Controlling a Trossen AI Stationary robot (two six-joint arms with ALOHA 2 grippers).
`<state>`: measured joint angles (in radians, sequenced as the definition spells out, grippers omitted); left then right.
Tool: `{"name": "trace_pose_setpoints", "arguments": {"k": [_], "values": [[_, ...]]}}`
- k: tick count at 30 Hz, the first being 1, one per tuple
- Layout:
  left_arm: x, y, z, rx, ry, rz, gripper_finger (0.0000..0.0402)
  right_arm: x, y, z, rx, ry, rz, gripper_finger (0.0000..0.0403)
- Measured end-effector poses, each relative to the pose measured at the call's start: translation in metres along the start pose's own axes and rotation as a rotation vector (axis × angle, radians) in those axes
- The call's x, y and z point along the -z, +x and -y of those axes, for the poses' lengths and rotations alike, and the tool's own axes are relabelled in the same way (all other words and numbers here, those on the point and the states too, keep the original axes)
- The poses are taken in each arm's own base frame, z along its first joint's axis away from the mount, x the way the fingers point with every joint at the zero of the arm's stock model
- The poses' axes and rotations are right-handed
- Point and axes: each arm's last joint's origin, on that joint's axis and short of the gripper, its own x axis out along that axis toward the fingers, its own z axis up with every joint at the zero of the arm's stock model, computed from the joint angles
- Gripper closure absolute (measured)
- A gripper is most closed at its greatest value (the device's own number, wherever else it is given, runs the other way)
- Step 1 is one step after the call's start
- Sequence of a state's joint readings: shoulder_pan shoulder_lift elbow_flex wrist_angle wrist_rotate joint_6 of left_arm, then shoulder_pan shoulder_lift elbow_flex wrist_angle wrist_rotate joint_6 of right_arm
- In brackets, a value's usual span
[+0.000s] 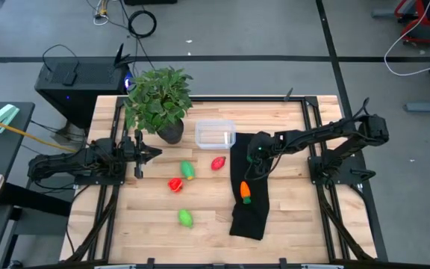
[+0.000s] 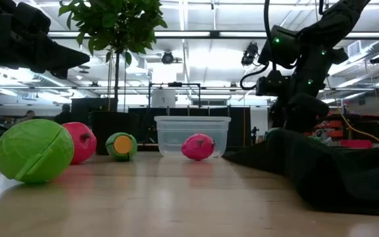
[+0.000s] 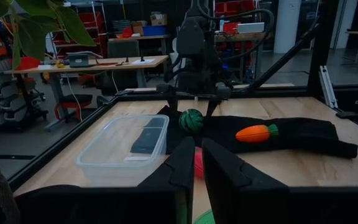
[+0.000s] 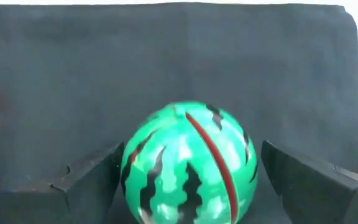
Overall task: Pick and placing Produce into tupperware
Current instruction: Put the green watermelon into the transparent bin
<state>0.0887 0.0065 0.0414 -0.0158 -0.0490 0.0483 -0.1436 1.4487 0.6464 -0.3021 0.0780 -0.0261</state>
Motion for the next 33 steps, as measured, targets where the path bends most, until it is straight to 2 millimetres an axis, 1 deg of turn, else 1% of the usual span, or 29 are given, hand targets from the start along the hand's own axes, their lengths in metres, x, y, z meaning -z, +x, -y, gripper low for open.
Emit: {"name": "trace_pose_setpoints", "arguments": {"k": [9, 20, 28, 33], "values": [[0.0001, 0.0000, 0.0000, 0.000, 0.000, -0.001, 0.0372, -0.0001, 0.0034, -0.0004, -0.004, 0.008, -0.004, 0.0021], [0.0001, 0.0000, 0.0000, 0.001, 0.000, 0.000, 0.0361, -0.0001, 0.0034, -0.0007, -0.009, 0.030, -0.004, 0.0050], [0.0001, 0.0000, 0.0000, 0.000, 0.000, -0.001, 0.0371, -0.0001, 0.0034, -0.0012, -0.024, 0.030, -0.004, 0.0058], [0.0001, 0.0000, 0.0000, 0.000, 0.000, -0.001, 0.0367, -0.0001, 0.0034, -0.0012, -0.024, 0.030, -0.004, 0.0063]]}}
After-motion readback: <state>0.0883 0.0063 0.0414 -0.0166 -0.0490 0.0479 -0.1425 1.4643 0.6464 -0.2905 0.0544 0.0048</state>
